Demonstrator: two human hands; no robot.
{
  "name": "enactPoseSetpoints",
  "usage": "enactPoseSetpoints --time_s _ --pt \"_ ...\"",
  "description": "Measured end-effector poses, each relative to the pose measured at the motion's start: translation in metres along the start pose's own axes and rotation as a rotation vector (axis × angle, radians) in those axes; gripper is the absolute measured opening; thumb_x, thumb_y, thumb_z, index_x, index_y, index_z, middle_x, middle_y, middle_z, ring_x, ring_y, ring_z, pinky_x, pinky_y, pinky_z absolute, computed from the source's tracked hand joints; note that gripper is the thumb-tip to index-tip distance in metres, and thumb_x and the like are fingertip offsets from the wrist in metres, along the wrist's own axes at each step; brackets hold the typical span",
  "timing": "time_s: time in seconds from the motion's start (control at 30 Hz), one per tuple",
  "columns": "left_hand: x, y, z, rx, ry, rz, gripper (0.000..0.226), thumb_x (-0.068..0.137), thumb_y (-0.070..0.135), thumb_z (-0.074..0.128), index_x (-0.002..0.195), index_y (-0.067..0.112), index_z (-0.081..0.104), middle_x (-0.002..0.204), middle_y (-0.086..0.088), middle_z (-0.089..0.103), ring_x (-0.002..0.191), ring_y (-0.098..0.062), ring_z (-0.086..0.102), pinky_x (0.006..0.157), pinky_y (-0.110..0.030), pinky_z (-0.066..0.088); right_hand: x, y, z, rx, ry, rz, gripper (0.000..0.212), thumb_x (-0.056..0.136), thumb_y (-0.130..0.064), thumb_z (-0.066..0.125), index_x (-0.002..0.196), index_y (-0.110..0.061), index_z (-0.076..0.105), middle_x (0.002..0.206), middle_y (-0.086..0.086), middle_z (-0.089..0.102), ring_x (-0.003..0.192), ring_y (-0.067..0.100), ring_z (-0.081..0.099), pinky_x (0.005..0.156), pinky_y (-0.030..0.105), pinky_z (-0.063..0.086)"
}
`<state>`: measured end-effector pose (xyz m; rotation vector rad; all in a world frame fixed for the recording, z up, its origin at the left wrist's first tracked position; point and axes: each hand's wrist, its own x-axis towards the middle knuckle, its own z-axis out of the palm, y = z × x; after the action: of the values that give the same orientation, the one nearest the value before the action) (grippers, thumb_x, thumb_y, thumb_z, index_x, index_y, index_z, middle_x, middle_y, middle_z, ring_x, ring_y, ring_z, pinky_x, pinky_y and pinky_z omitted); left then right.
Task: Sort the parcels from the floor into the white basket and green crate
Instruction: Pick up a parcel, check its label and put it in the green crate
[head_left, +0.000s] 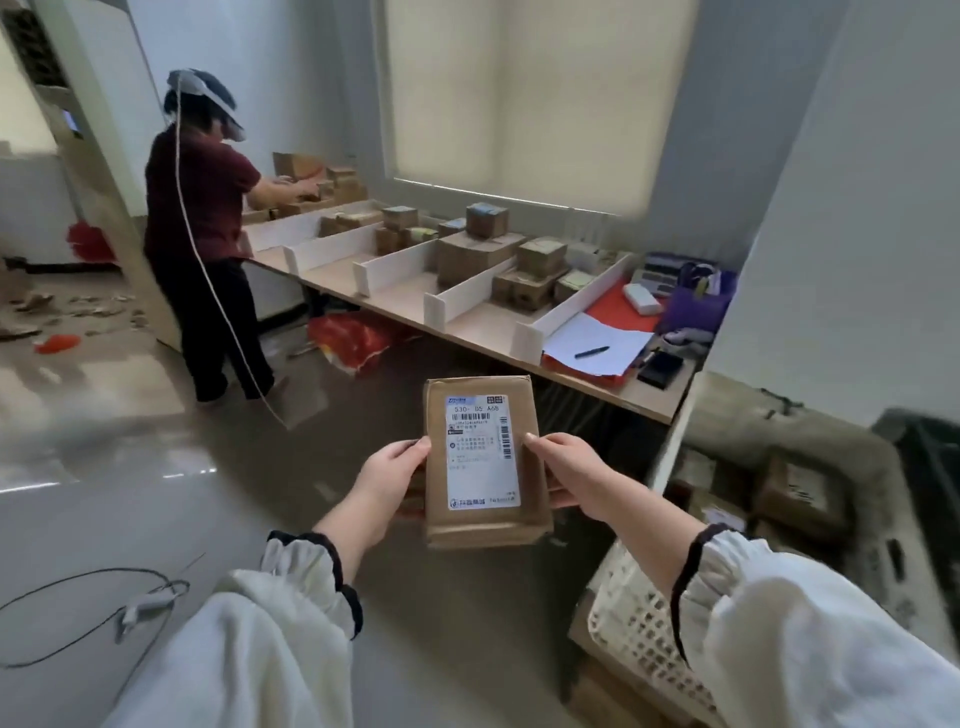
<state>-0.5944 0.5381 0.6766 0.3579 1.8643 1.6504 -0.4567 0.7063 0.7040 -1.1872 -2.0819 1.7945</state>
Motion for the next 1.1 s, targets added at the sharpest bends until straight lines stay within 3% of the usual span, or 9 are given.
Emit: enactPoseSetpoints --time_s 0.13,0.33,0.5,0.67,0.8,0.93,1.0,1.07,1.1 --pt "0.021 0.019 0.095 0.036 -0.154 0.017 0.026 0.091 0.042 0.057 0.106 0.021 0.065 0.093 -0.003 0.073 0.086 -0.026 0.070 0.068 -0.040 0.057 -0.002 0.016 -0.093 0.043 0.130 0.013 0.031 0.093 -0.045 0.050 0.109 -0.019 0.053 0.094 -0.003 0.062 0.079 0.014 0.062 0.054 0.027 0.051" --pt "0.029 0.037 0.224 0.126 -0.348 0.012 0.029 0.092 0.044 0.053 0.113 0.025 0.059 0.106 -0.004 0.067 0.097 -0.028 0.065 0.076 -0.046 0.057 -0.019 0.051 -0.206 0.153 0.322 0.060 0.028 0.095 -0.041 0.049 0.112 -0.018 0.050 0.090 -0.003 0.059 0.079 0.020 0.061 0.055 0.029 0.050" --pt "0.029 0.042 0.316 0.204 -0.482 0.001 0.028 0.093 0.044 0.053 0.115 0.026 0.057 0.109 -0.002 0.064 0.097 -0.025 0.063 0.070 -0.041 0.057 -0.038 0.085 -0.278 0.250 0.455 0.109 0.026 0.095 -0.039 0.050 0.109 -0.018 0.051 0.091 -0.001 0.061 0.074 0.017 0.063 0.045 0.024 0.048" --pt "0.037 0.043 0.397 0.259 -0.634 -0.009 0.029 0.092 0.043 0.055 0.114 0.024 0.059 0.103 0.000 0.067 0.089 -0.022 0.066 0.057 -0.032 0.055 -0.045 0.118 -0.334 0.336 0.591 0.158 0.029 0.095 -0.040 0.049 0.112 -0.016 0.052 0.094 0.001 0.065 0.083 0.020 0.063 0.059 0.031 0.051" --pt "0.048 0.039 0.457 0.296 -0.734 0.006 0.027 0.091 0.046 0.056 0.108 0.026 0.060 0.104 -0.001 0.067 0.093 -0.026 0.067 0.077 -0.047 0.058 -0.049 0.134 -0.373 0.374 0.694 0.206 0.028 0.096 -0.039 0.047 0.112 -0.016 0.050 0.088 -0.002 0.062 0.074 0.015 0.061 0.048 0.024 0.047" --pt "0.052 0.038 0.517 0.309 -0.821 0.003 0.031 0.091 0.044 0.056 0.114 0.024 0.060 0.103 -0.002 0.067 0.088 -0.027 0.068 0.073 -0.044 0.058 -0.051 0.152 -0.411 0.429 0.780 0.245 0.033 0.096 -0.038 0.047 0.118 -0.013 0.050 0.094 0.002 0.063 0.086 0.022 0.062 0.074 0.039 0.054" --pt "0.051 0.034 0.546 0.324 -0.868 -0.011 0.030 0.092 0.043 0.057 0.114 0.024 0.060 0.101 -0.002 0.067 0.087 -0.027 0.068 0.078 -0.046 0.057 -0.055 0.164 -0.427 0.470 0.816 0.268 0.036 0.096 -0.038 0.048 0.122 -0.013 0.049 0.095 0.001 0.062 0.085 0.021 0.062 0.071 0.036 0.054" --pt "0.048 0.027 0.574 0.336 -0.907 -0.034 0.028 0.092 0.042 0.057 0.113 0.024 0.060 0.098 -0.001 0.067 0.077 -0.023 0.069 0.067 -0.040 0.059 -0.059 0.178 -0.442 0.481 0.843 0.304 0.039 0.097 -0.039 0.047 0.126 -0.013 0.047 0.098 0.000 0.061 0.084 0.020 0.061 0.064 0.032 0.050" --pt "0.045 0.023 0.587 0.340 -0.923 -0.048 0.028 0.092 0.042 0.057 0.113 0.024 0.060 0.098 -0.001 0.067 0.075 -0.022 0.069 0.062 -0.038 0.058 -0.061 0.186 -0.451 0.486 0.857 0.316 0.041 0.097 -0.039 0.047 0.128 -0.012 0.047 0.104 0.002 0.061 0.090 0.022 0.060 0.068 0.033 0.050"
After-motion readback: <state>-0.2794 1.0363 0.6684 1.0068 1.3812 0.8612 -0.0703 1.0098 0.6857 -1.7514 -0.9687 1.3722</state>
